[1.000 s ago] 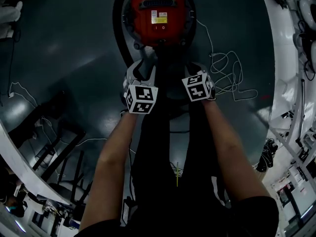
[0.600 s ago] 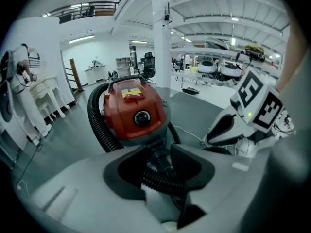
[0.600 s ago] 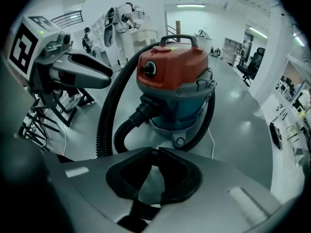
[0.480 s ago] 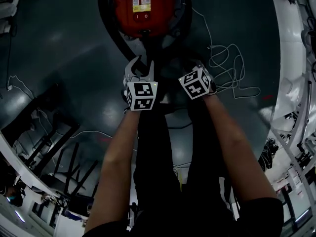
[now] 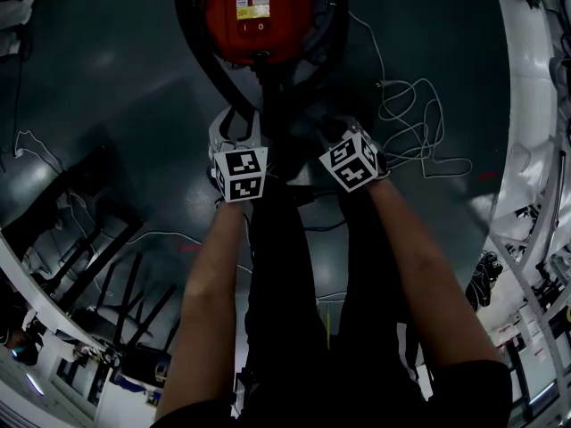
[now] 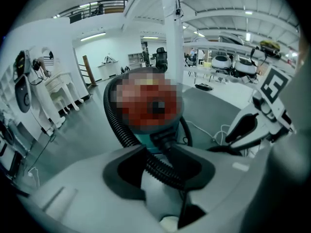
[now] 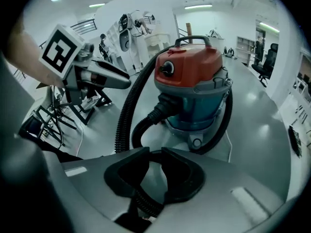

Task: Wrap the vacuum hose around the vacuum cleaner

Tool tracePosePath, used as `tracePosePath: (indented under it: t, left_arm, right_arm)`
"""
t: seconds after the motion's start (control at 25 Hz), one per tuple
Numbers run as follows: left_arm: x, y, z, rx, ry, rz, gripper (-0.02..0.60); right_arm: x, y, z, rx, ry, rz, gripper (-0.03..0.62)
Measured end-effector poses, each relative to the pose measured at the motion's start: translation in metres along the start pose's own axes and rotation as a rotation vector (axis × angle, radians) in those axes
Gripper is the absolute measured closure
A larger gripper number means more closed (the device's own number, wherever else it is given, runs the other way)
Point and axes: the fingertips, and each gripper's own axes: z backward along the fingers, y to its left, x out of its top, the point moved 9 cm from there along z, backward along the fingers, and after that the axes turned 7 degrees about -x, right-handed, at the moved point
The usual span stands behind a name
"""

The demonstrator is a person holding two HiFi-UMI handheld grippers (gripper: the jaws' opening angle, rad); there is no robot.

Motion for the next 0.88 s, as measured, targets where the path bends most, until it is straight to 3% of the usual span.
tracePosePath:
  t: [0.28, 0.48, 0.72, 0.88]
  left_arm:
    - [0.009, 0.037, -0.003, 0.029, -0.018, -0.038, 0.407]
    - [0.025, 0.054, -0.014, -0.007, -0.014, -0.081, 0.407]
    - [0.034, 0.043, -0.025, -0.06, 0.0, -0.185, 0.405]
    - [0.034, 0.042, -0.034, -0.058, 0.011, -0.177, 0.405]
  right_arm:
    - [-0.006, 0.05, -0.015, 0.141, 0.017, 0.032, 0.428]
    - [-0.006, 0.061, -0.02, 0.148, 0.033, 0.011, 0.413]
    - [-0.014, 0.058, -0.028, 0.141, 0.076, 0.008, 0.388]
    - [-0.028, 0.055, -0.033, 0.149, 0.106, 0.058, 0.382]
